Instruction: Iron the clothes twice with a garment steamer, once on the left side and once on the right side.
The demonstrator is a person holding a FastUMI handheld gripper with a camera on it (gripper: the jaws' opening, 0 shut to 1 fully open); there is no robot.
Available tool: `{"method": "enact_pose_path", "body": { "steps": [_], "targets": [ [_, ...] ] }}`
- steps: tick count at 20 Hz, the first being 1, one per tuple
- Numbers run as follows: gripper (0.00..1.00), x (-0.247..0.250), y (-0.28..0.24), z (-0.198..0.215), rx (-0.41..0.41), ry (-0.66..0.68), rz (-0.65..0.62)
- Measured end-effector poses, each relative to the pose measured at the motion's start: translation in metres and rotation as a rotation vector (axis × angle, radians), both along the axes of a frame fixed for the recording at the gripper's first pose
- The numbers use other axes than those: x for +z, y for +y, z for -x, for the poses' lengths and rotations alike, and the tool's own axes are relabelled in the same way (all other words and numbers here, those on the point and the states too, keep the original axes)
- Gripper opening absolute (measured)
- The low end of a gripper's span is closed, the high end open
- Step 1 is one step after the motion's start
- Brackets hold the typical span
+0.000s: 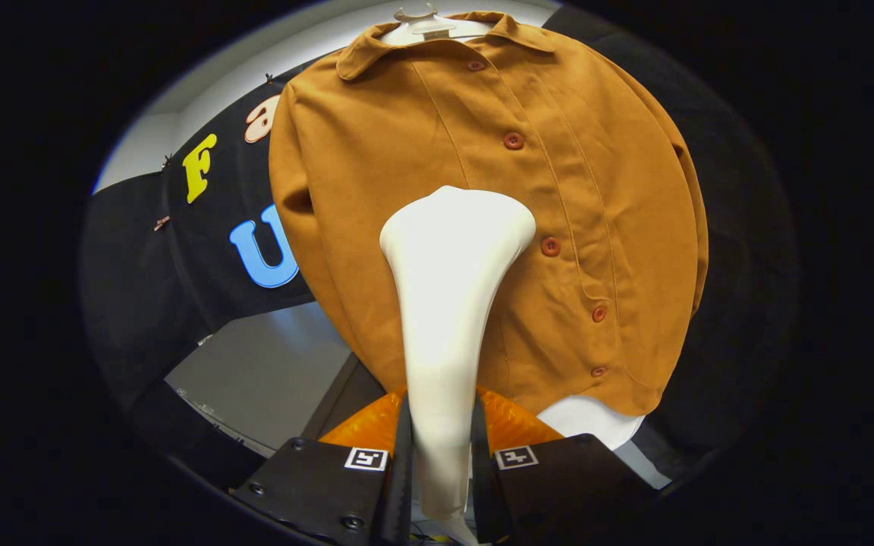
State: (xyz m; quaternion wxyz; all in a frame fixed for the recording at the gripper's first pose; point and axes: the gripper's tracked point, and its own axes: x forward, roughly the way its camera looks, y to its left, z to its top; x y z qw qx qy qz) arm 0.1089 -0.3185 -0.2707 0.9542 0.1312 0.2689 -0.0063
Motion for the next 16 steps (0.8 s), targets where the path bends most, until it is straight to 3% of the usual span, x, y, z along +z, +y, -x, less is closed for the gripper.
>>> {"method": "enact_pose_path", "body": {
  "steps": [7, 16],
  "targets": [
    [0.36, -0.024, 0.003, 0.023, -0.014, 0.064, -0.01],
    [0.36, 0.09, -0.023, 0.023, -0.064, -0.172, 0.092]
  ]
}}
